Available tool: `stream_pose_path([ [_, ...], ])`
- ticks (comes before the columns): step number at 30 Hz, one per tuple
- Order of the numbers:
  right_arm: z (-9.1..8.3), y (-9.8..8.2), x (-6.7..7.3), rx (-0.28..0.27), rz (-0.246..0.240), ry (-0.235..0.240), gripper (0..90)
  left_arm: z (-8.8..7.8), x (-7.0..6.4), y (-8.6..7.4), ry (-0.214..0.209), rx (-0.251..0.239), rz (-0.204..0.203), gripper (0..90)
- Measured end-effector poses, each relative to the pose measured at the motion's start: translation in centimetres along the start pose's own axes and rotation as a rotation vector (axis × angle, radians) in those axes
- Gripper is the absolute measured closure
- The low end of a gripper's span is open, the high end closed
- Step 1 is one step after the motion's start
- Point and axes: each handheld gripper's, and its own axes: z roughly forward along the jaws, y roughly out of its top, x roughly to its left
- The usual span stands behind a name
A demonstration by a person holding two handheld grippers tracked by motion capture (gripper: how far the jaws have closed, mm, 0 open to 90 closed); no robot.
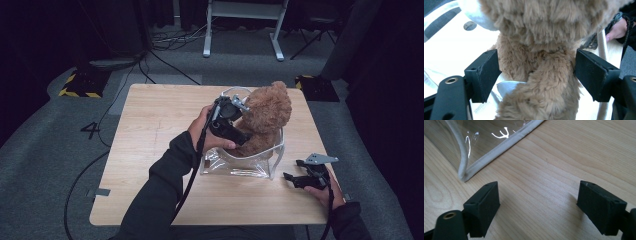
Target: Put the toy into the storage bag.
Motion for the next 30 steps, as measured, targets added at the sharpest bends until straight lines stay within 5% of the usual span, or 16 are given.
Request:
stream_pose_path([
  [30,0.0,0.0,0.0,0.000,0.000,0.000,17.8,-3.2,-0.1,-2.6,0.055,-0.068,0.010,16.9],
])
